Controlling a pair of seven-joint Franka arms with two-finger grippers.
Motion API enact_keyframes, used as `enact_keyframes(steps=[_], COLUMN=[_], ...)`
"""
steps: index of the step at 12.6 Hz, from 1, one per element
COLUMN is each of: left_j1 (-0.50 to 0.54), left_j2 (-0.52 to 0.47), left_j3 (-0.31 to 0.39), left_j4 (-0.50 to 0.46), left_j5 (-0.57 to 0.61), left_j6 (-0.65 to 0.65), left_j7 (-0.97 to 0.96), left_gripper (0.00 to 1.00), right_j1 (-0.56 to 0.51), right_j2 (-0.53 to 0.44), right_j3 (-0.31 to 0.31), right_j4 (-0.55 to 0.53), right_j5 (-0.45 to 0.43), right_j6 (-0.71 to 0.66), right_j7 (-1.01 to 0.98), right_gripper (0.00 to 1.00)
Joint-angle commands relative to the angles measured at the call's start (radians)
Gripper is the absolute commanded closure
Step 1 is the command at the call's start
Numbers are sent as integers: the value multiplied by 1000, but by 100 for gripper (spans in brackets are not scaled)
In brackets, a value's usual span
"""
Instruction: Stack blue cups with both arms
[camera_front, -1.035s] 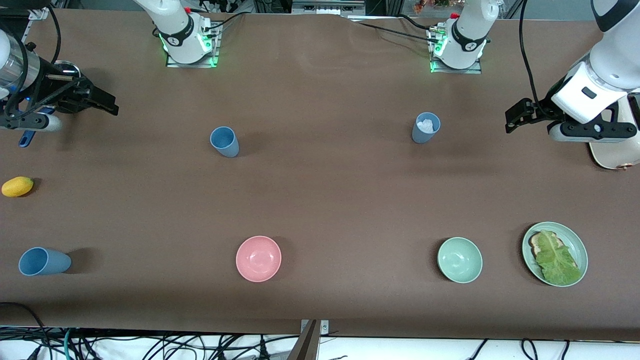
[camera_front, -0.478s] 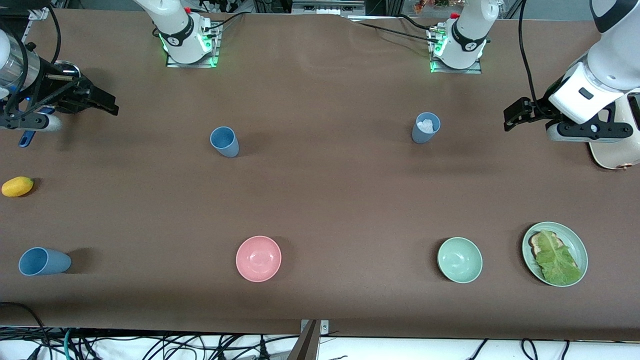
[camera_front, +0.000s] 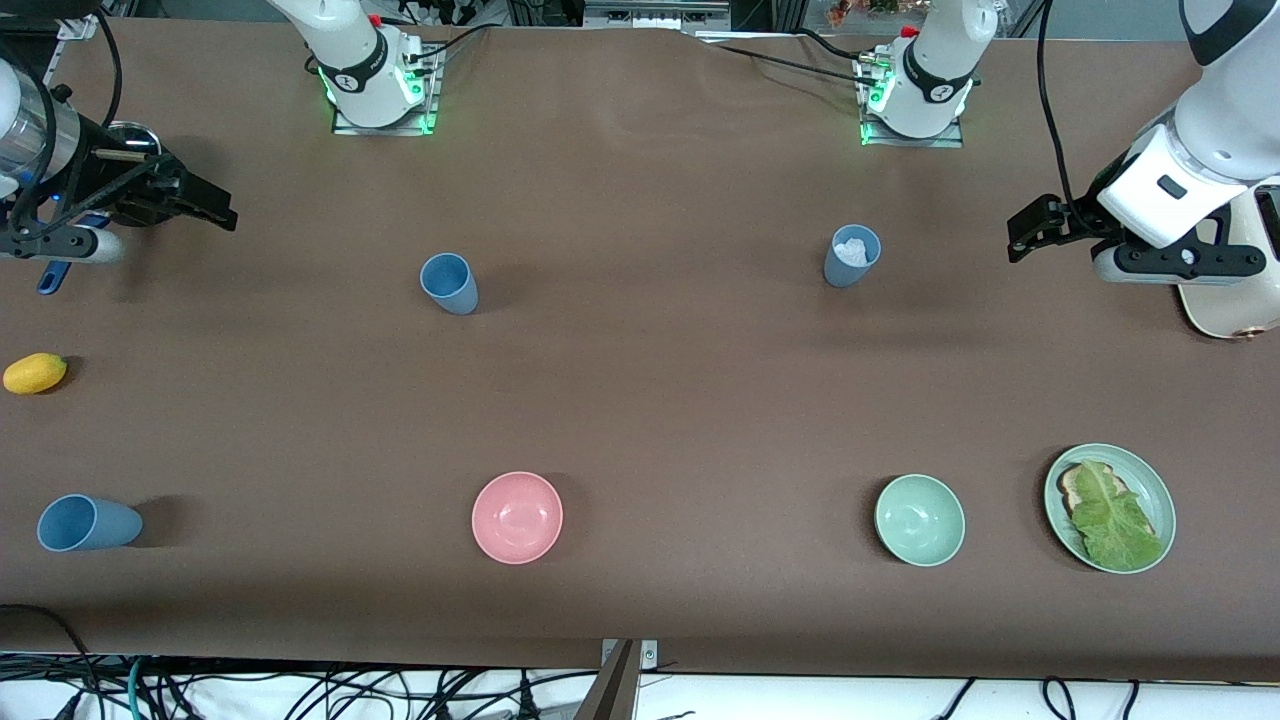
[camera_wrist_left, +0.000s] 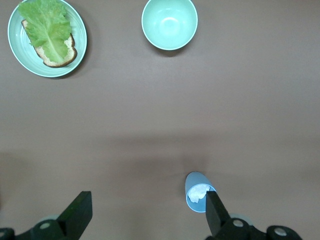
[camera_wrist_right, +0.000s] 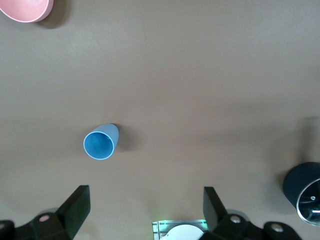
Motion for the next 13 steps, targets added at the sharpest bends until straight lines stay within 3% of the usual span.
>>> enact_keyframes(steps=[1,6,11,13], left_j1=[-3,-21,-29,-21], left_j2=[18,54,55,55], left_j3=[-2,-6,-75,-74], left_j4=[31,20,-117,-168], left_j5=[-12,-18,-15,-23], left_j6=[-49,-121,-112,-103], left_j7=[13,19,61,221], left_gripper=[0,0,1,1], right_j1=[-3,-3,-4,-4], right_j2=[5,5,5,5], right_j3=[5,5,5,3], right_j4=[20,20,20,20], right_j5=[-11,-11,-10,-10], right_j6=[-21,-21,-21,-21], right_j7=[-5,-5,-5,-5], right_gripper=[0,0,0,0])
